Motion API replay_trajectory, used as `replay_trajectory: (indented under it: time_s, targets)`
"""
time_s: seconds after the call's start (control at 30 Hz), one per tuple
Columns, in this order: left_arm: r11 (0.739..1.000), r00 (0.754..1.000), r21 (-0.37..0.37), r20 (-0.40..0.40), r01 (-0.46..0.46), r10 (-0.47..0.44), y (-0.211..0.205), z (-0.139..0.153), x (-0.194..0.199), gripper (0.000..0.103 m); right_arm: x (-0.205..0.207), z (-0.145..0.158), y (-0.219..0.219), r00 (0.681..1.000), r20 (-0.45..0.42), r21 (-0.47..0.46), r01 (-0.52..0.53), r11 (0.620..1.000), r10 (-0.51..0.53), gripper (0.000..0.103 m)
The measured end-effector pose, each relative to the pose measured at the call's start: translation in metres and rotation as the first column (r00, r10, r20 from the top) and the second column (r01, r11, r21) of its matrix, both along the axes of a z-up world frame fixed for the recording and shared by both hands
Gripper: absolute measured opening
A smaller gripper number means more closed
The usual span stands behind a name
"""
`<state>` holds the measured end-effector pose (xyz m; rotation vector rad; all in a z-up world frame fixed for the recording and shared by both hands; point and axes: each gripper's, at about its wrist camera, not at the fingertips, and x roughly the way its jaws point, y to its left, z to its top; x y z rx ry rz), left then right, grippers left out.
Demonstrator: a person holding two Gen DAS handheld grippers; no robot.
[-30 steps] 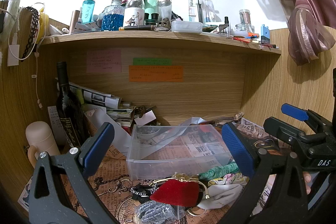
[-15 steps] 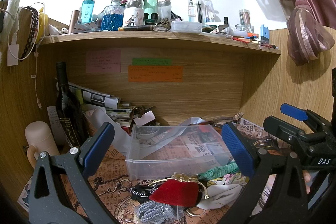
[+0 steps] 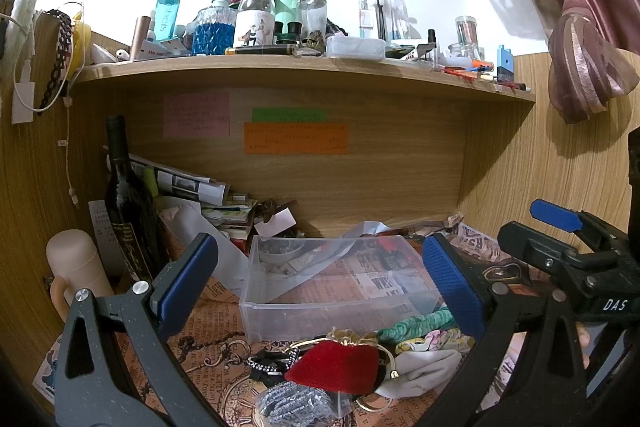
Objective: Organize soft objects
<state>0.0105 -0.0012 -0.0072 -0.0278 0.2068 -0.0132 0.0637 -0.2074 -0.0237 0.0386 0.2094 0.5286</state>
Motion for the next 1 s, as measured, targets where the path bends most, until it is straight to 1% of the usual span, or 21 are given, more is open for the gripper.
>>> replay_trajectory:
  time_s: [0.07,0.17,0.33,0.43,0.53,0.7,0.8,0.87,1.0]
  targets:
    - [1.000,1.000,-0.001,-0.009,0.004,-0.004,0.001,-0.002,0.002,0.103,0.001,-0.003,-0.001,1.000,-0.006,0.000,-0.003,1.000,0.003,0.103]
    - [1.000,0.999,-0.006,-0.042,0.020,-0.020,0.001,-0.008,0.009,0.103,0.003,-0.008,-0.002,1.000,-0.010,-0.014,0.008,1.000,-0.008,0.103]
    - [0.998,0.989,-0.004,-0.132,0.069,-0.069,-0.001,-0.025,0.020,0.103,0.011,-0.022,-0.005,0.998,-0.053,-0.051,0.031,0.998,-0.033,0.103]
    - [0.996,0.976,0.008,-0.198,0.090,-0.087,-0.004,-0.041,0.027,0.103,0.017,-0.034,-0.009,0.994,-0.091,-0.078,0.046,0.996,-0.053,0.103]
    - [0.995,0.961,0.012,-0.259,0.103,-0.096,-0.006,-0.058,0.035,0.103,0.021,-0.045,-0.014,0.989,-0.132,-0.102,0.051,0.994,-0.064,0.103]
    - [0.994,0.929,-0.006,-0.354,0.113,-0.107,-0.007,-0.085,0.053,0.103,0.027,-0.064,-0.022,0.978,-0.194,-0.134,0.053,0.990,-0.079,0.101]
    - [0.992,0.908,-0.027,-0.400,0.124,-0.124,-0.006,-0.094,0.065,0.103,0.034,-0.076,-0.025,0.968,-0.236,-0.146,0.053,0.988,-0.087,0.096]
    - [0.990,0.896,-0.034,-0.423,0.134,-0.136,-0.007,-0.100,0.074,0.103,0.040,-0.083,-0.028,0.959,-0.269,-0.147,0.048,0.988,-0.086,0.090]
    - [0.988,0.875,-0.035,-0.462,0.148,-0.148,-0.010,-0.108,0.091,0.103,0.049,-0.096,-0.030,0.944,-0.320,-0.144,0.039,0.989,-0.083,0.082]
